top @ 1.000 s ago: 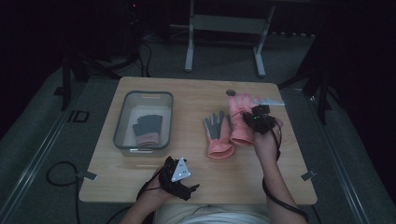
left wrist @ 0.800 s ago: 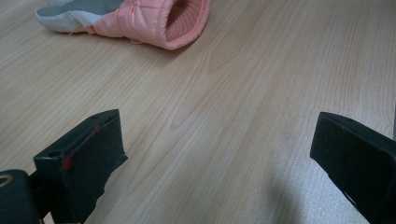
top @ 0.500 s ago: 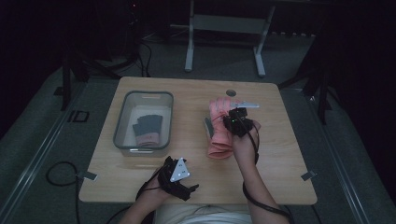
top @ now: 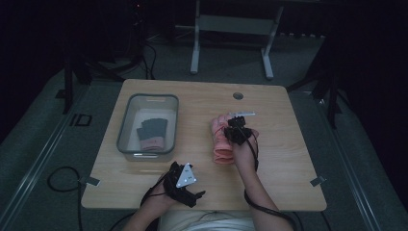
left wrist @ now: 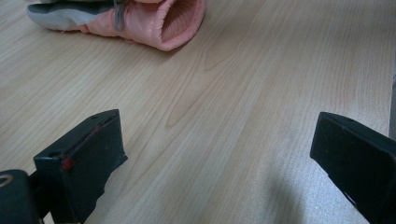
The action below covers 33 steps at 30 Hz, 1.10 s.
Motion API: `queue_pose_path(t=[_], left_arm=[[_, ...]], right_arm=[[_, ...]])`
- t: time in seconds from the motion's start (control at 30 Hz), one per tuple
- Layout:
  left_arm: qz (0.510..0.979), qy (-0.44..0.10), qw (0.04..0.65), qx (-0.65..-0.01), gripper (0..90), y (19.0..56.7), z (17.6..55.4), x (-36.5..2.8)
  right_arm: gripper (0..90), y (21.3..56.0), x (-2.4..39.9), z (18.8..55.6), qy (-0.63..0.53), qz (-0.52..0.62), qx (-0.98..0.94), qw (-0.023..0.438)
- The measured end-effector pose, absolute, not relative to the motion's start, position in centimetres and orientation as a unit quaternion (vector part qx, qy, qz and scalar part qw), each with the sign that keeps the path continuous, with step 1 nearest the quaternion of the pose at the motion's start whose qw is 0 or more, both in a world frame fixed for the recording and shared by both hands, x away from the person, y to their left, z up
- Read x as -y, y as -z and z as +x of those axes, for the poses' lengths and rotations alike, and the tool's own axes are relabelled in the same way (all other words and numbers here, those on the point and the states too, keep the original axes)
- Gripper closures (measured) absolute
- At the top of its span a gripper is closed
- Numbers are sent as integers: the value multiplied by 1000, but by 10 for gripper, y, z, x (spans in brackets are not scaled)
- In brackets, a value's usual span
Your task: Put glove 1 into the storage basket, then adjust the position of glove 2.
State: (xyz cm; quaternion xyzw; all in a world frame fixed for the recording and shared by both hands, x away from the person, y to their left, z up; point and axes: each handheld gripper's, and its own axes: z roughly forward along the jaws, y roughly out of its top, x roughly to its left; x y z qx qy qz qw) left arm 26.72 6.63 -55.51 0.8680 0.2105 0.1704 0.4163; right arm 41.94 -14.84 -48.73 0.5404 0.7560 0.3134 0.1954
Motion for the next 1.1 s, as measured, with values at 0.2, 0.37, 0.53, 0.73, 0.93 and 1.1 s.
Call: queue_pose_path(t=[0.2, 0.37, 0.53, 0.73, 0.93, 1.1], left_arm=[[868, -169, 417, -210, 24, 555, 267, -66], [869, -168, 415, -210, 24, 555, 268, -67], [861, -149, 431, -225, 24, 553, 269, -68], [844, -138, 455, -249, 27, 541, 269, -69], [837, -114, 461, -272, 40, 534, 274, -64], [835, -112, 465, -271, 41, 532, 275, -62]], right_arm=[[774, 493, 147, 424, -315, 535, -762, 183], [659, 478, 149, 420, -336, 518, -767, 175], [599, 462, 153, 414, -354, 494, -775, 174], [561, 444, 171, 408, -384, 465, -781, 163], [561, 440, 195, 405, -400, 442, -789, 150], [591, 446, 206, 404, -402, 422, -799, 147]])
